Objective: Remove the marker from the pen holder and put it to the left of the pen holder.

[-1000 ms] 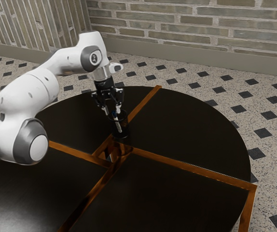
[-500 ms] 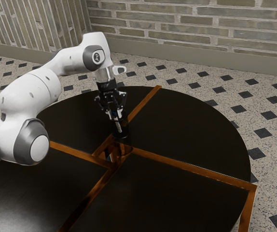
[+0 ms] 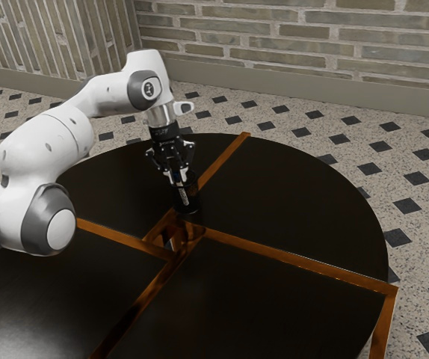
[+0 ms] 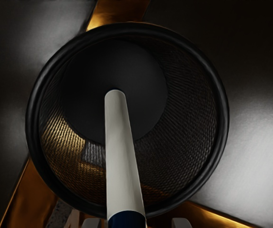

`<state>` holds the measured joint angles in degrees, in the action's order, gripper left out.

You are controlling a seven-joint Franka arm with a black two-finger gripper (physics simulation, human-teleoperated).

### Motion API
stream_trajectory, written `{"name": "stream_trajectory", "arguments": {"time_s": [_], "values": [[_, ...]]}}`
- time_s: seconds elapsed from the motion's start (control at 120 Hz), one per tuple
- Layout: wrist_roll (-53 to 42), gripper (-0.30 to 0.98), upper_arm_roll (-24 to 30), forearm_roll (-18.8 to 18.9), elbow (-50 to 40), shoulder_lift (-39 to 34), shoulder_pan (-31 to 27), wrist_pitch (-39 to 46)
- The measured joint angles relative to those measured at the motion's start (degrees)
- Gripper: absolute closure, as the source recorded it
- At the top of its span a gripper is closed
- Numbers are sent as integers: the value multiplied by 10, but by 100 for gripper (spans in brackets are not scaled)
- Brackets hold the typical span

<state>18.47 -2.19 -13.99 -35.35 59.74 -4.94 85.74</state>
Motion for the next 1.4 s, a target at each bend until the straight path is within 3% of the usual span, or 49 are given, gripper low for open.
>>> {"name": "stream_trajectory", "arguments": {"time_s": [0.942, 1.4], "values": [[2, 75, -6, 9, 2, -24, 2, -9], [-9, 76, -12, 16, -9, -95, -58, -35]]}}
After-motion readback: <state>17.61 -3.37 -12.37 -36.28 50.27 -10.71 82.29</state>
